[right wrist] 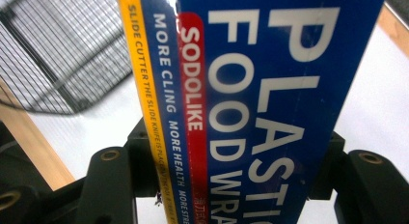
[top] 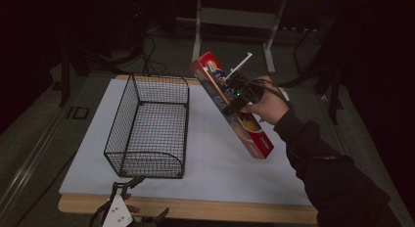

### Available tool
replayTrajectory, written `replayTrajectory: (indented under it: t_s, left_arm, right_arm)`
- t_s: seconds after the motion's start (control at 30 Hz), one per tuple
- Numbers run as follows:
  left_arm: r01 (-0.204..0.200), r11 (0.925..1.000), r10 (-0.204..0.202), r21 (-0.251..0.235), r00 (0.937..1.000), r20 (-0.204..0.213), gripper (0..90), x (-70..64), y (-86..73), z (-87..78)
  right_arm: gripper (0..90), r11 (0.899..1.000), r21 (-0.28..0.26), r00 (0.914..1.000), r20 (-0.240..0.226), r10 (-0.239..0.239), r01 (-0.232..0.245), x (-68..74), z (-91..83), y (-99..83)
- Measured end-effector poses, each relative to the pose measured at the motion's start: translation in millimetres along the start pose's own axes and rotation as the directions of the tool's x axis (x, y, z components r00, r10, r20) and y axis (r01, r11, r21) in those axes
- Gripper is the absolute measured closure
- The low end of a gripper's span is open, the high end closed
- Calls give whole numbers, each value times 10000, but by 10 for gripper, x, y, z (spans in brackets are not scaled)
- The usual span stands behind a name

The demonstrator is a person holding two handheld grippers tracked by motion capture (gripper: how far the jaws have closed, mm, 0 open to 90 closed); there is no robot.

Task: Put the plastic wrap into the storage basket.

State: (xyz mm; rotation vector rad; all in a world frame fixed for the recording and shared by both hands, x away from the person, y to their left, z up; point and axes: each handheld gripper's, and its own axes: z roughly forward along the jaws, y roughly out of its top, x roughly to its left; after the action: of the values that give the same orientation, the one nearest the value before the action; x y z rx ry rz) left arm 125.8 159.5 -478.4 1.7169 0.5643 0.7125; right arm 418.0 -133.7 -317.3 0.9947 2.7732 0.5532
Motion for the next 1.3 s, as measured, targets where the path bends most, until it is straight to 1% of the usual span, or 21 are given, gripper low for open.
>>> replayTrajectory:
  t_s: [0.2,0.3,0.33,0.43,0.53,0.7,0.8,0.9,0.97,1.1,1.3]
  left_arm:
    - [18,10000,-18,-22,10000,22,0,10,0,-2]
    - [8,10000,-8,-19,10000,39,1,10,-1,-1]
    - [10,10000,-10,-19,10000,49,1,12,-1,-2]
    - [14,10000,-14,-36,10000,45,1,11,1,-4]
    - [13,10000,-12,-35,10000,59,1,8,1,-1]
    - [8,10000,-7,-30,9999,107,0,8,2,-4]
    - [15,10000,-15,-55,9999,135,1,10,1,-7]
    - [24,10000,-23,-55,9999,171,0,9,2,-5]
    - [24,10000,-23,-62,9998,194,1,7,2,-6]
    - [27,9999,-24,-109,9997,261,1,6,3,-14]
    - [14,9999,-9,-169,9996,295,1,2,5,-34]
  right_arm:
    - [397,9985,-511,9993,-302,203,-218,135,-61,227]
    - [396,9968,-805,9996,-287,5,-28,213,-87,335]
    - [397,9962,-876,9996,-278,7,-32,240,-92,368]
    - [396,9961,-884,9996,-286,28,-53,305,-96,472]
    - [396,9948,-1013,9996,-242,114,-138,388,-92,588]
    - [397,9945,-1036,9997,-220,146,-168,522,-57,748]
    - [397,9945,-1039,9995,-296,120,-150,617,-27,834]
    - [397,9945,-1051,9996,-267,-25,-4,731,-1,926]
    - [397,9939,-1106,9994,-334,-74,37,809,13,1002]
    - [397,9914,-1303,9991,-417,58,-112,917,33,1136]
    - [396,9822,-1835,9978,-598,293,-399,1049,89,1324]
